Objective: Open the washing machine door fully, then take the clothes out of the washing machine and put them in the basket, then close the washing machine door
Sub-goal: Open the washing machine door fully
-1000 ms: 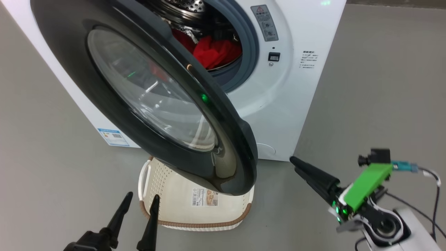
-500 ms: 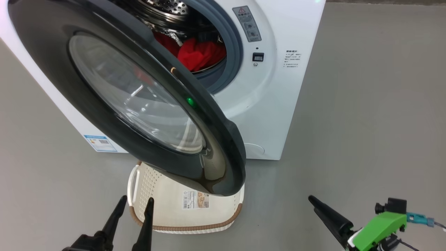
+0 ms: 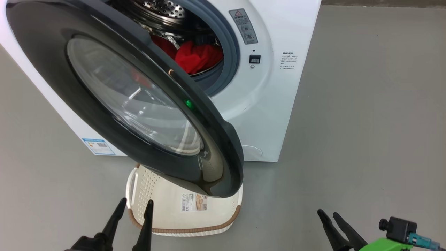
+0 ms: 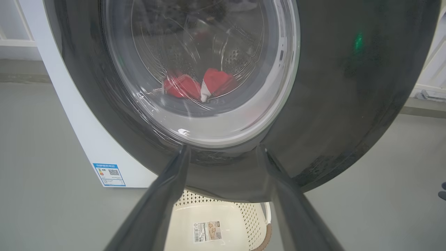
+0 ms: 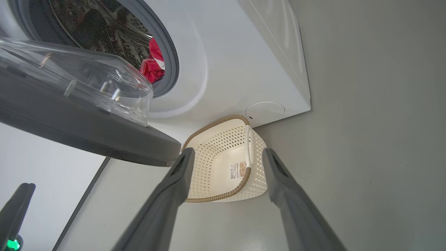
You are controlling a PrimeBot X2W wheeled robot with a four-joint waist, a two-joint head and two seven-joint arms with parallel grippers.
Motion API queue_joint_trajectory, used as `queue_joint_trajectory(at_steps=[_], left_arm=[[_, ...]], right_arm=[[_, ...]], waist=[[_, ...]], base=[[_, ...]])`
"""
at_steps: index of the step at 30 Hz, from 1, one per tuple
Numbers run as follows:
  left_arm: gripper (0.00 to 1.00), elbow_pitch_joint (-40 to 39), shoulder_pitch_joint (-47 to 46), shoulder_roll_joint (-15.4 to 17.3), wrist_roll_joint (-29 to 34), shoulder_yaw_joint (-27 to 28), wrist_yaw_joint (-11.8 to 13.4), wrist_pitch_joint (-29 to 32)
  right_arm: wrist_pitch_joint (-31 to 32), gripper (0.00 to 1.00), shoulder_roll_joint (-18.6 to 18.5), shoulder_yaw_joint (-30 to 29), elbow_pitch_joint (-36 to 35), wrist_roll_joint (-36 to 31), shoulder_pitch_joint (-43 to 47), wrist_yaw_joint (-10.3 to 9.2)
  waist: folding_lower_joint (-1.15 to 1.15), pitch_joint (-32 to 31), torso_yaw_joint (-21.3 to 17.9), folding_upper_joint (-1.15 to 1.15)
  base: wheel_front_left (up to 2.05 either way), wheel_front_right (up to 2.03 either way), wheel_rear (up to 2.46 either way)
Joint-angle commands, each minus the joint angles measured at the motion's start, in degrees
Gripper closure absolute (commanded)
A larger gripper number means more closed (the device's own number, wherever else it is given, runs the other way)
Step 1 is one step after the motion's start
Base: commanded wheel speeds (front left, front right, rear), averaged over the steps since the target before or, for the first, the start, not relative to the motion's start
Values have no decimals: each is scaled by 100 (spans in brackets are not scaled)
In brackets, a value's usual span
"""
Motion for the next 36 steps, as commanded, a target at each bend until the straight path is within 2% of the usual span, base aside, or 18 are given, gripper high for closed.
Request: queue_joint_trajectory(at_steps=[1, 6, 10, 18, 26, 36], left_arm=[[0, -111, 3, 55, -30, 205, -32, -70], [0, -120, 32, 43, -20, 231, -32, -70], [0, -125, 40, 35, -12, 239, -32, -70], [0, -108, 30, 34, -16, 216, -32, -70], [0, -148, 5, 35, -17, 219, -32, -70], [0, -184, 12, 31, -25, 198, -32, -70]], right_arm=[[-274, 0, -161, 224, -58, -134, -110, 29], [-683, 0, -323, 388, 175, -749, -244, 29], [-699, 0, -131, -360, 16, -2086, -148, 29], [-701, 0, 502, -1527, -571, -3708, 303, 29], [-701, 0, 981, -2279, -1316, -4425, 637, 29], [-701, 0, 1151, -2369, -1403, -4721, 898, 29]], waist=[[0, -18, 6, 0], [0, -38, -5, 0], [0, -40, -6, 0], [0, -44, 20, 0], [0, -19, 25, 0], [0, -34, 28, 0]], base=[[0, 0, 0], [0, 0, 0], [0, 0, 0], [0, 0, 0], [0, 0, 0], [0, 0, 0]])
